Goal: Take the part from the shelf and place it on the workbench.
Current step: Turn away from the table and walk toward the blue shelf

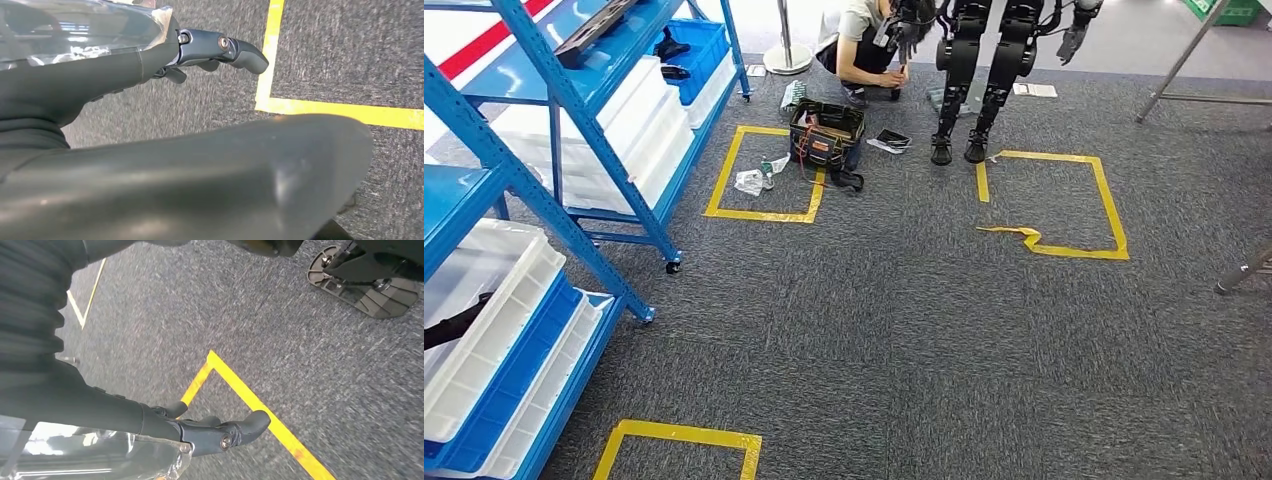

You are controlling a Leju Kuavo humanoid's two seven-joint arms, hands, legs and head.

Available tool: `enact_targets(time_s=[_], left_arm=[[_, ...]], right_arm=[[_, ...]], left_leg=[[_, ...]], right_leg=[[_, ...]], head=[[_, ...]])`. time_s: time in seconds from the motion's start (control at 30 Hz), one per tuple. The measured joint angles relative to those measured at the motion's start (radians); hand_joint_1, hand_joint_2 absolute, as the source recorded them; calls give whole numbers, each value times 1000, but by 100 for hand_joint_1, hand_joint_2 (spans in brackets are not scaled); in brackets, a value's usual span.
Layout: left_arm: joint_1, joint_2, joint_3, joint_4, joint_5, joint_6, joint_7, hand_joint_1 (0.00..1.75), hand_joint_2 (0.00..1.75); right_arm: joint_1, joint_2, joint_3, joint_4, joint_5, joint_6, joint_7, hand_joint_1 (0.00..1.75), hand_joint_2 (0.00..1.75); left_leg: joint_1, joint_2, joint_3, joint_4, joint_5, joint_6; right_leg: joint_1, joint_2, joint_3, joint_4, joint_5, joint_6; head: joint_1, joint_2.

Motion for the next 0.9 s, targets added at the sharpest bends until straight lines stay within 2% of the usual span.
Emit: enact_targets(time_s=[0.03,0.07,0.1,0.13,0.17,0.2,0.23,0.27,0.3,0.33,0.37,0.4,0.43,0.47,0.5,0.53,0.6,0.63,0.67,0.7,0.77,0.8,0.83,0.87,0.9], left_arm=[[-2,0,0,0,0,0,1,0,0],[-2,1,0,0,0,0,2,0,0],[-2,1,0,0,1,0,2,0,0],[0,1,0,0,2,1,3,0,0],[0,2,0,0,4,1,4,0,0],[-1,2,0,0,5,2,4,0,0],[-3,2,0,0,6,2,5,0,0],[-5,2,0,0,7,2,5,0,0],[-5,2,0,0,7,2,5,0,0],[-4,1,0,0,7,2,6,0,0],[-2,1,0,0,7,2,6,0,0],[-1,1,0,0,7,2,7,0,0],[0,1,0,0,8,2,8,0,0],[-1,1,0,0,8,2,8,0,0],[-1,1,0,0,8,3,8,0,0],[-1,1,0,0,8,3,8,0,0],[2,2,0,0,8,3,8,0,0],[4,2,0,0,8,3,8,0,0],[5,2,0,0,8,3,8,0,0],[6,2,0,0,8,3,8,0,0],[3,2,0,0,8,3,8,0,0],[2,2,0,0,8,3,8,0,0],[2,2,0,0,8,3,8,0,0],[3,2,0,0,8,3,8,0,0],[4,2,0,0,8,3,8,0,0]], right_arm=[[0,0,0,0,0,0,0,0,175],[0,0,0,0,0,0,0,0,175],[-1,0,-1,0,1,-1,0,0,175],[-3,-1,-1,0,1,-2,0,0,175],[-4,-1,-1,-1,1,-3,0,0,175],[-4,-1,-1,-1,2,-4,0,0,175],[-3,-1,-1,-1,2,-4,0,0,175],[-1,-1,-2,-1,2,-3,0,0,175],[1,0,-2,-1,2,-3,0,0,175],[3,0,-2,-1,2,-2,0,0,175],[5,0,-2,-1,2,-2,0,0,175],[6,-1,-2,0,2,-2,0,0,175],[6,-1,-2,0,2,-2,0,0,175],[5,0,-3,0,2,-2,0,0,175],[5,0,-3,0,2,-2,0,0,175],[4,0,-3,0,2,-2,0,0,175],[2,1,-3,0,2,-2,0,0,175],[1,2,-3,0,2,-2,1,0,175],[0,2,-3,0,2,-2,1,0,175],[1,3,-3,0,2,-2,0,0,175],[5,4,-3,0,2,-2,0,0,175],[7,4,-3,0,1,-2,0,0,175],[9,3,-4,0,1,-2,0,0,175],[9,3,-4,0,1,-2,0,0,175],[8,3,-4,0,1,-2,0,0,175]], left_leg=[[-4,10,11,-23,3,5],[-9,4,11,-30,2,10],[-9,-10,12,-33,5,16],[-8,-22,14,-39,9,21],[-5,-34,16,-45,14,28],[-1,-47,18,-50,19,34],[1,-59,17,-52,23,39],[3,-74,14,-52,25,42],[3,-90,12,-52,27,43],[3,-107,11,-51,28,43],[4,-123,10,-50,29,41],[6,-139,10,-49,30,39],[8,-155,10,-46,30,35],[8,-169,8,-42,29,30],[7,-181,5,-38,28,24],[6,-190,2,-36,28,17],[8,-207,-5,-37,31,5],[10,-203,-7,-36,31,1],[10,-183,-14,-24,23,-3],[10,-153,-29,8,1,-7],[9,-92,-85,126,-67,-13],[10,-80,-117,193,-97,-17],[12,-75,-139,237,-111,-19],[13,-72,-145,250,-106,-20],[15,-66,-130,222,-84,-20]], right_leg=[[3,-10,2,0,-2,4],[5,-22,4,-1,-3,8],[6,-33,7,-2,-4,12],[4,-26,7,2,-9,16],[3,-3,1,20,-20,19],[1,30,-17,60,-41,20],[-2,68,-45,119,-68,18],[-3,92,-80,190,-96,16],[-5,103,-112,253,-117,17],[-7,107,-130,287,-124,22],[-9,109,-129,280,-113,32],[-13,113,-109,234,-87,44],[-19,128,-75,159,-54,56],[-22,149,-45,89,-27,63],[-25,165,-22,38,-9,62],[-25,176,-11,10,-1,57],[-22,162,-7,4,3,37],[-22,152,-5,3,6,30],[-24,141,-4,2,9,22],[-26,129,-4,0,11,15],[-24,100,-6,0,10,5],[-21,84,-6,0,9,3],[-20,69,-7,0,8,2],[-19,54,-7,0,7,1],[-19,41,-6,0,6,0]], head=[[1,0],[2,0],[3,0],[3,0],[4,0],[6,0],[8,0],[9,0],[10,0],[9,0],[9,0],[9,0],[10,0],[10,0],[11,0],[10,0],[9,0],[9,0],[7,0],[4,0],[-3,0],[-4,0],[-4,0],[-4,0],[-4,0]])
